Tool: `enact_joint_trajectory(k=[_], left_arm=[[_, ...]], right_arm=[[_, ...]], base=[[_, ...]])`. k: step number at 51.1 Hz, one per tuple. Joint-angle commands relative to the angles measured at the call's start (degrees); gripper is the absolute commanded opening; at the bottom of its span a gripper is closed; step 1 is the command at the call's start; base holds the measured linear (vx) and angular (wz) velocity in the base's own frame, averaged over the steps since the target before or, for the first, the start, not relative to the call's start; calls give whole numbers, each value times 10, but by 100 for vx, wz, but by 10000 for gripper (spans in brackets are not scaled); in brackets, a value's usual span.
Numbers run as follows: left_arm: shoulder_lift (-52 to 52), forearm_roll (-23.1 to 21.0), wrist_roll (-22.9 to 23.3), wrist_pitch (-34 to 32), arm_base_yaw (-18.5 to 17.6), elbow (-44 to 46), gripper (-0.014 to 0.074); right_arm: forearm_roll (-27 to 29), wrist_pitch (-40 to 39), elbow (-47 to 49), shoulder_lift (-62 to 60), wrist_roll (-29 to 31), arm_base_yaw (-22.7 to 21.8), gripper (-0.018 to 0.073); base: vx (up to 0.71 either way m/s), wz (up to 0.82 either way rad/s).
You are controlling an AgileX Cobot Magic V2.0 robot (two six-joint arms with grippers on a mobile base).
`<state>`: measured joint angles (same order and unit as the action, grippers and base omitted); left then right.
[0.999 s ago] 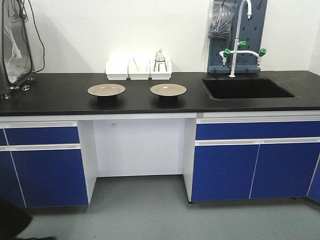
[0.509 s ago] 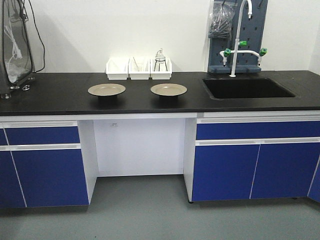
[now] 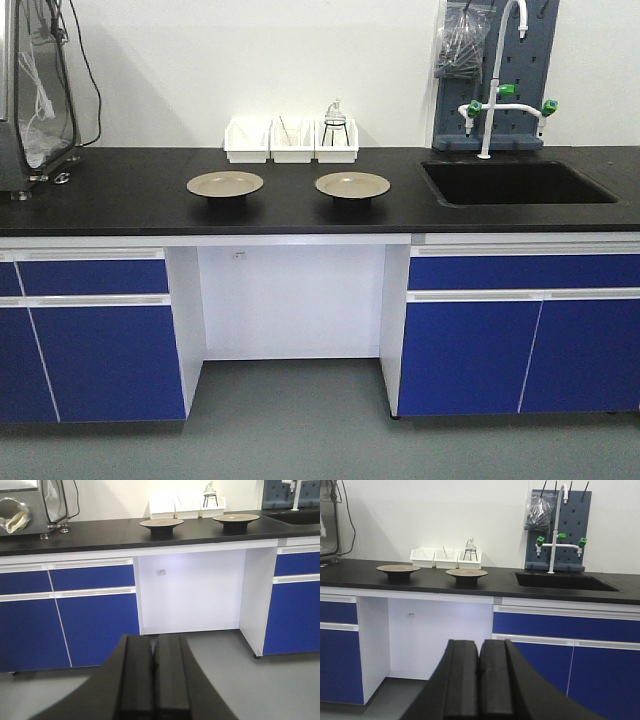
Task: Arrange circular plates on left workspace
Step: 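Drive the base toward the bench with the two tan plates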
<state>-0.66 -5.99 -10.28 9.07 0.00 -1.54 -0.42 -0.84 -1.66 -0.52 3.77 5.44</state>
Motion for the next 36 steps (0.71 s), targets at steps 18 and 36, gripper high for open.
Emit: enact_joint_trajectory(k=[18, 36], left_arm=[[-9, -7, 6, -48, -4, -12, 0], [-9, -7, 6, -48, -4, -12, 0]], right_arm=[[-7, -45, -12, -7, -1, -3, -1], [-7, -45, -12, -7, -1, -3, -1]], base=[[32, 8], [52, -1]])
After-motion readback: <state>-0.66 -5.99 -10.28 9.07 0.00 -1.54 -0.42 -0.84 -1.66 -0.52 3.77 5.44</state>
